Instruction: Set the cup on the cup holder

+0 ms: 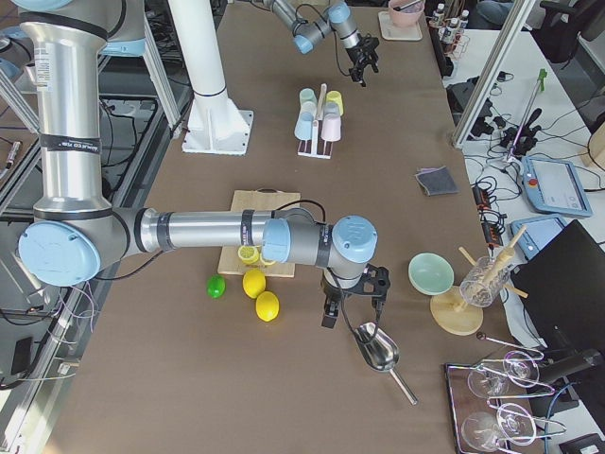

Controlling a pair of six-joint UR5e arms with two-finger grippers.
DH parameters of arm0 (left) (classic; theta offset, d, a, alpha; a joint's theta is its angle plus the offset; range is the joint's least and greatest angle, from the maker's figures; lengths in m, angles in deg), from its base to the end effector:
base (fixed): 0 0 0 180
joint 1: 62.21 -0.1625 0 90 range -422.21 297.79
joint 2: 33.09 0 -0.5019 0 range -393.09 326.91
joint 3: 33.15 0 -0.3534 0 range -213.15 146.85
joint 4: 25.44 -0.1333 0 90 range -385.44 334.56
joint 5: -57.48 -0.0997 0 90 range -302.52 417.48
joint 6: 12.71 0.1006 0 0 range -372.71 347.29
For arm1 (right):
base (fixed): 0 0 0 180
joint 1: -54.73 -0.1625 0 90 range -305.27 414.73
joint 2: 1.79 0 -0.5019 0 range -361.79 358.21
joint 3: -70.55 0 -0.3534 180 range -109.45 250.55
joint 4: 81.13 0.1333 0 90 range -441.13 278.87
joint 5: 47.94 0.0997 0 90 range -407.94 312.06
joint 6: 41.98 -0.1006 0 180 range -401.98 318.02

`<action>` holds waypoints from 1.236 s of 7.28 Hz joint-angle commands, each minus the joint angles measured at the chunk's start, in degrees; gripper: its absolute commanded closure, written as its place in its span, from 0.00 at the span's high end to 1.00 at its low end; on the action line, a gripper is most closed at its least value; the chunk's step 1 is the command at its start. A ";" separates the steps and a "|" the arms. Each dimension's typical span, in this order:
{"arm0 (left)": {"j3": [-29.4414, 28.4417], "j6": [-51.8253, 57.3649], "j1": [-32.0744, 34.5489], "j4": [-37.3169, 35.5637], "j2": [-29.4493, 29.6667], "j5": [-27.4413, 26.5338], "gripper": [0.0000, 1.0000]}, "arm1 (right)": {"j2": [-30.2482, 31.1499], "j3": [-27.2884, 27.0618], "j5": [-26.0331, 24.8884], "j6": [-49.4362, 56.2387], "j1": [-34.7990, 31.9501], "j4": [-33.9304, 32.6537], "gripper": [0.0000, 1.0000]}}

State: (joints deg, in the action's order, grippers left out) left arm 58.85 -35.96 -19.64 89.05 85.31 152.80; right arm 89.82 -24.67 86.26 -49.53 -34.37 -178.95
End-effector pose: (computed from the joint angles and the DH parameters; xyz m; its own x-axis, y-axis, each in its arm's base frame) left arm 0.4190 -0.5532 0.4012 0.7348 0.5673 -0.3719 -0.1453 0.6672 0.7306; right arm 0.0564 -0.4337 0.7212 0.7135 0.1706 0.6796 -0.0788 0.9833 -0.1641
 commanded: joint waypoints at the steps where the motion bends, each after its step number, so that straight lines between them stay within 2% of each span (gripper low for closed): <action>1: 0.11 -3.10 5.39 -12.67 -0.62 13.87 0.97 | 0.07 1.08 -0.69 -0.09 -0.03 0.00 1.00; 4: 0.11 -2.33 16.36 -13.15 -7.01 19.19 0.97 | -0.02 1.09 -0.69 -0.01 -0.03 0.00 1.00; 6: -0.50 8.94 25.50 -13.15 -13.60 28.92 0.97 | -0.02 1.00 -0.69 -0.01 -0.03 0.00 1.00; 8: -0.33 10.68 30.70 -13.06 -19.84 30.61 0.97 | -0.02 0.74 -0.60 -0.01 -0.03 0.00 1.00; 9: 0.19 11.12 35.60 -12.37 -25.18 36.98 0.97 | -0.02 0.82 -0.60 -0.01 -0.03 0.00 1.00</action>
State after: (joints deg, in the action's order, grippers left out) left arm 58.60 -25.84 10.48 76.17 66.05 183.97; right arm 89.80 -23.82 85.64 -49.54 -34.40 -178.95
